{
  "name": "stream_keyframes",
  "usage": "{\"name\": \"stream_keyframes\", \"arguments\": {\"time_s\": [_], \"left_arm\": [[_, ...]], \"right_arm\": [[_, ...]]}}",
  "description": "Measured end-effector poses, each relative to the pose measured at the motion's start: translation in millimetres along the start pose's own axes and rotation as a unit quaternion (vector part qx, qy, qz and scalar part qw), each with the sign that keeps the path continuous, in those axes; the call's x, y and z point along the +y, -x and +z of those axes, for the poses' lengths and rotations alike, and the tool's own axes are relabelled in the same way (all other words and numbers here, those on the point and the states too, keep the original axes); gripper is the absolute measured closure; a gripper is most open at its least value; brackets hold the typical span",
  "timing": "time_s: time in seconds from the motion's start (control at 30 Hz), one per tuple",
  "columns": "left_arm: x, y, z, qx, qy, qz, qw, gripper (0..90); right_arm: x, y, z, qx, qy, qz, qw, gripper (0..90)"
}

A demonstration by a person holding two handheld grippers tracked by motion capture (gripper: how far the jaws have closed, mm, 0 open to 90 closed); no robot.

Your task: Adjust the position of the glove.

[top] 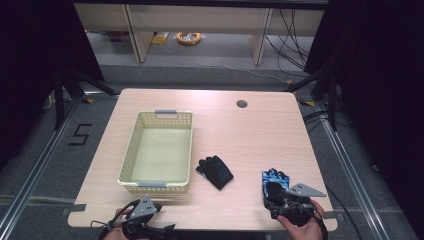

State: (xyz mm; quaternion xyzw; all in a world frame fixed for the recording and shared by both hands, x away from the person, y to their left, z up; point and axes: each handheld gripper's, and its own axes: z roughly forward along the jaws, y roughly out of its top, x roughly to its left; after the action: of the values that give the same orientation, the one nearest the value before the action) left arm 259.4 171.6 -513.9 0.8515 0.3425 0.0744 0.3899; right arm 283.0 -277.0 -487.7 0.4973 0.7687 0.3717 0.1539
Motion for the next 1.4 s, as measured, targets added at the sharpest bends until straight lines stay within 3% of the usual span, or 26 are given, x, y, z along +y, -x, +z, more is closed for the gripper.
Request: {"name": "stream_keyframes", "arguments": {"time_s": [0.33, 0.37, 0.43, 0.5, 0.53, 0.63, 0.67, 0.77, 0.8, 0.9, 0.93, 0.97, 1.03, 1.07, 1.27, 1.4], "left_arm": [[0.1, 1.3, 0.5, -0.005, 0.007, -0.005, 0.9999, 21.8], [0.4, 0.5, 0.3, -0.005, 0.008, 0.002, 1.0, 21.8], [0.5, 1.2, 1.2, -0.005, 0.014, -0.006, 0.9999, 21.8], [0.6, 0.4, 0.5, -0.004, 0.01, 0.0, 0.9999, 21.8], [0.5, 0.9, 0.9, -0.004, 0.013, -0.004, 0.9999, 21.8], [0.8, -0.4, -0.1, -0.004, 0.005, 0.004, 1.0, 21.8], [0.8, -0.5, -0.2, -0.004, 0.005, 0.005, 1.0, 21.5], [0.8, 0.3, 0.3, -0.003, 0.011, 0.0, 0.9999, 21.2], [0.9, -0.9, -0.1, 0.005, 0.005, 0.004, 1.0, 21.0], [0.7, 0.1, 0.1, -0.001, 0.009, -0.009, 0.9999, 20.1], [1.2, -1.0, -1.1, -0.002, 0.007, 0.001, 1.0, 19.5], [1.2, -0.3, -0.2, -0.003, 0.015, -0.006, 0.9999, 19.5], [1.3, -2.1, -1.2, 0.003, 0.008, -0.003, 1.0, 18.6], [1.3, -0.8, -0.9, -0.001, 0.013, -0.018, 0.9998, 17.8], [2.1, -1.8, -3.1, -0.001, 0.016, -0.005, 0.9999, 16.4], [2.2, -1.1, -3.2, -0.001, 0.022, -0.01, 0.9997, 16.3]], "right_arm": [[2.3, -2.2, -0.3, 0.004, 0.005, 0.001, 1.0, 27.1], [3.2, -2.9, 0.0, 0.005, 0.009, -0.004, 0.9999, 27.1], [5.5, -6.4, 2.4, 0.007, 0.017, -0.005, 0.9998, 27.1], [9.0, -9.3, 2.7, 0.008, 0.017, -0.01, 0.9998, 27.2], [14.1, -12.0, 5.0, 0.01, 0.026, -0.025, 0.9993, 27.6], [19.6, -16.8, 8.4, 0.015, 0.031, -0.028, 0.999, 27.8], [24.5, -21.3, 12.6, 0.017, 0.034, -0.04, 0.9985, 28.8], [29.2, -26.9, 17.1, 0.024, 0.027, -0.046, 0.9983, 29.0], [33.8, -32.6, 22.1, 0.028, 0.027, -0.054, 0.9978, 29.1], [38.6, -40.6, 27.3, 0.034, 0.02, -0.047, 0.9981, 29.2], [45.4, -42.6, 34.6, 0.038, 0.023, -0.071, 0.9965, 29.2], [45.4, -42.6, 34.6, 0.038, 0.023, -0.071, 0.9965, 29.2], [51.8, -47.6, 41.2, 0.038, 0.027, -0.074, 0.9961, 29.1], [59.2, -51.3, 47.4, 0.044, 0.021, -0.076, 0.9959, 28.9], [78.2, -66.6, 68.4, 0.054, 0.023, -0.089, 0.9943, 29.7], [86.3, -74.8, 80.2, 0.058, 0.01, -0.106, 0.9926, 32.4]]}}
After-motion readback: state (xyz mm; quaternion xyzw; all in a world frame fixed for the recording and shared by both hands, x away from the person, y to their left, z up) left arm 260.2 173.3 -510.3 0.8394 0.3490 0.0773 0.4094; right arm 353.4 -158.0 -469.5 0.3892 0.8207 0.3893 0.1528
